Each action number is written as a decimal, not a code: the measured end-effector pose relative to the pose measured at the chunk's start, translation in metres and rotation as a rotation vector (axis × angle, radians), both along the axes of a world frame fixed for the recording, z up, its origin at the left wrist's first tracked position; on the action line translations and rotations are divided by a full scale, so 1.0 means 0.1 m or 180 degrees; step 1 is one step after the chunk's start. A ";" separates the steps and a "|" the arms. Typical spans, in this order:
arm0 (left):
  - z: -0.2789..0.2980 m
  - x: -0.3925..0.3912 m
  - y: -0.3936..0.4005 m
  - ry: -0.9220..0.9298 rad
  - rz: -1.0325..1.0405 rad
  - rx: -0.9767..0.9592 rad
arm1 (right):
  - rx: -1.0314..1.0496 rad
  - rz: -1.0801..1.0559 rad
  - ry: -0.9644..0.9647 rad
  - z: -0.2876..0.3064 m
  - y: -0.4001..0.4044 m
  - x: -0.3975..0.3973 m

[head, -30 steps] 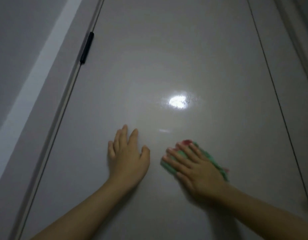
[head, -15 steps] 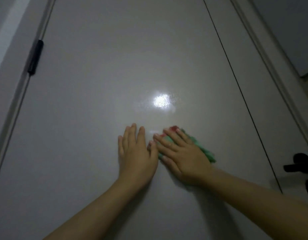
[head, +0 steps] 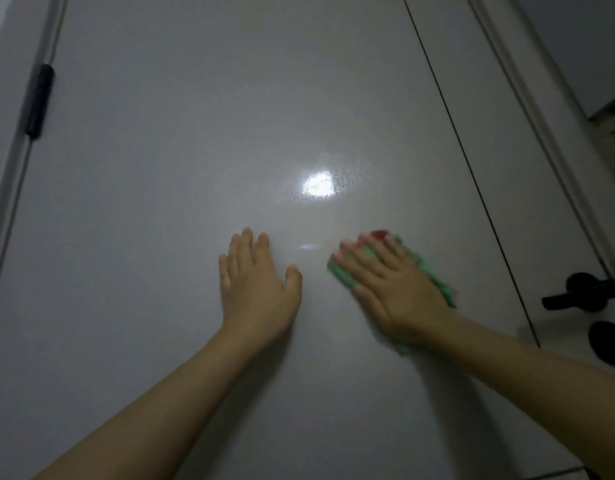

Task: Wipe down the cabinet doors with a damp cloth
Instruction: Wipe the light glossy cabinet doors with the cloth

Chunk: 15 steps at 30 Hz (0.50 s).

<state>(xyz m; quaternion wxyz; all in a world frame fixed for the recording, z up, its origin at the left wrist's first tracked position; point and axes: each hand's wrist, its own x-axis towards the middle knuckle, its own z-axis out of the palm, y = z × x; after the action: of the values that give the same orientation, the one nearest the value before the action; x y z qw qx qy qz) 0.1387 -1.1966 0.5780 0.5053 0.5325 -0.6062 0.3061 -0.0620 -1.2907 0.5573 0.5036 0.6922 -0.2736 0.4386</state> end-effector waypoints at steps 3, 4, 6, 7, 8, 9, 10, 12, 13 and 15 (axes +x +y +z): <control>0.00 -0.17 0.00 -0.0138 -0.0110 0.0088 | 0.0381 0.0007 -0.1465 0.61 -0.13 -0.26; 0.01 -0.25 0.01 -0.0192 -0.0179 0.0130 | 0.0526 0.0039 -0.1943 0.75 -0.15 -0.32; 0.07 -0.39 0.03 -0.0218 -0.0384 0.0192 | 0.0683 0.0177 -0.2462 0.79 -0.11 -0.25; 0.09 -0.48 0.02 -0.0216 -0.0552 0.0219 | 0.0665 0.0185 -0.2510 0.63 -0.08 -0.20; 0.11 -0.57 0.01 -0.0190 -0.0731 0.0204 | 0.0576 0.0201 -0.2339 0.38 -0.06 -0.12; 0.12 -0.62 0.00 -0.0206 -0.0850 0.0171 | 0.0481 0.0215 -0.2039 0.07 -0.03 0.00; 0.10 -0.71 -0.03 -0.0232 -0.0905 0.0197 | 0.0443 0.0197 -0.1699 -0.30 0.01 0.04; 0.04 -0.84 -0.13 -0.0376 -0.0691 0.0265 | 0.0389 0.0167 -0.1118 -0.77 0.01 -0.02; 0.00 -0.89 -0.19 -0.0445 -0.0518 0.0299 | 0.0376 0.0153 -0.0910 -0.82 -0.02 -0.13; -0.05 -0.95 -0.29 -0.0542 -0.0259 0.0311 | 0.0368 0.0057 -0.0937 -0.67 -0.09 -0.34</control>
<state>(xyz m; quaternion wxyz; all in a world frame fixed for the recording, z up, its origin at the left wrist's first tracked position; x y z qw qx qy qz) 0.0441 -1.2259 0.5725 0.4373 0.5035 -0.6823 0.2996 -0.0963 -1.2992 0.4907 0.4134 0.6506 -0.3631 0.5234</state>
